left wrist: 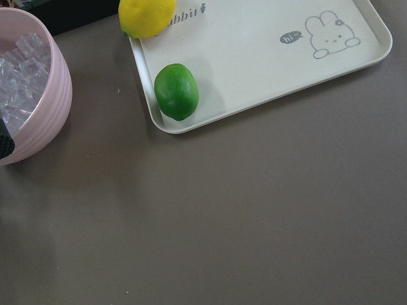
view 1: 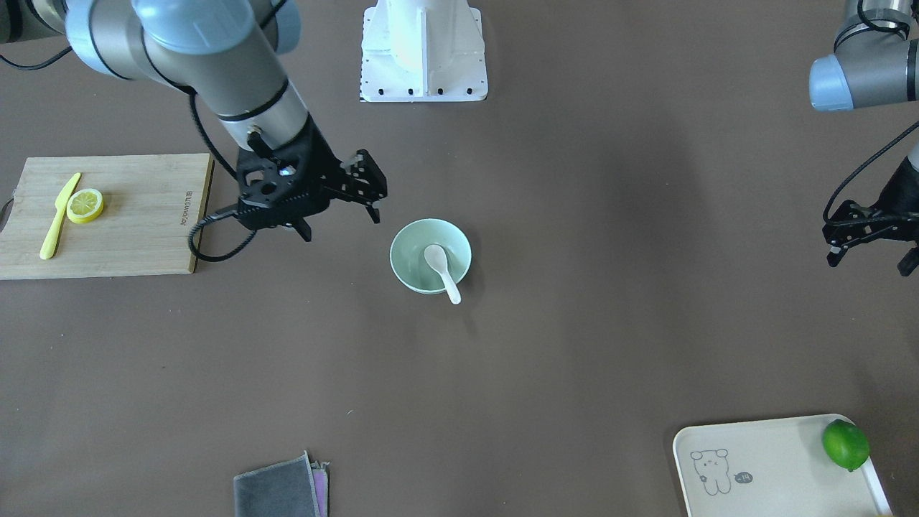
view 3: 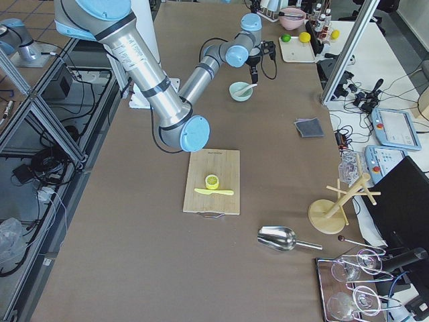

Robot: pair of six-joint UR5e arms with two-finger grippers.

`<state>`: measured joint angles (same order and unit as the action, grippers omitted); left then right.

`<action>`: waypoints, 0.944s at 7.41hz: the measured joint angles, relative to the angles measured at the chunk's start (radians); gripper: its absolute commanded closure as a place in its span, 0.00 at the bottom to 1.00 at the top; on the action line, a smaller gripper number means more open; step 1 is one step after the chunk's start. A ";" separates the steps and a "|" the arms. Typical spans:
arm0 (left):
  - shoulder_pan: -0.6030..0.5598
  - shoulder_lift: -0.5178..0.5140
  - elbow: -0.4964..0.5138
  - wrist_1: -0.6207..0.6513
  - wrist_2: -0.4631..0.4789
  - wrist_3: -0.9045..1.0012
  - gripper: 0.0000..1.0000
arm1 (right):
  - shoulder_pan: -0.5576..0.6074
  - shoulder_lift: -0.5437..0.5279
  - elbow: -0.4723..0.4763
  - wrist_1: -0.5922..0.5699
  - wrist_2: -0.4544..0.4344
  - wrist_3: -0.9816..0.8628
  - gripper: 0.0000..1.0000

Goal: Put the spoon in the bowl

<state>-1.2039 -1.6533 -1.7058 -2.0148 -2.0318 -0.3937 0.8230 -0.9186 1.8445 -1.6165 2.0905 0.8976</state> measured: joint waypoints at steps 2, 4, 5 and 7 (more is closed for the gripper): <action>-0.040 0.019 -0.002 0.002 0.000 0.003 0.02 | 0.097 -0.174 0.198 -0.191 0.009 -0.270 0.00; -0.145 0.059 0.002 0.012 -0.048 0.040 0.02 | 0.205 -0.394 0.297 -0.217 0.041 -0.451 0.00; -0.219 0.075 0.008 0.041 -0.119 0.100 0.02 | 0.272 -0.505 0.310 -0.180 0.076 -0.497 0.00; -0.341 0.105 0.019 0.130 -0.207 0.252 0.02 | 0.454 -0.626 0.202 -0.096 0.235 -0.655 0.00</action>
<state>-1.5450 -1.5480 -1.6868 -1.8851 -2.2386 -0.1420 1.2768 -1.5448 2.0467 -1.7126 2.3252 0.2431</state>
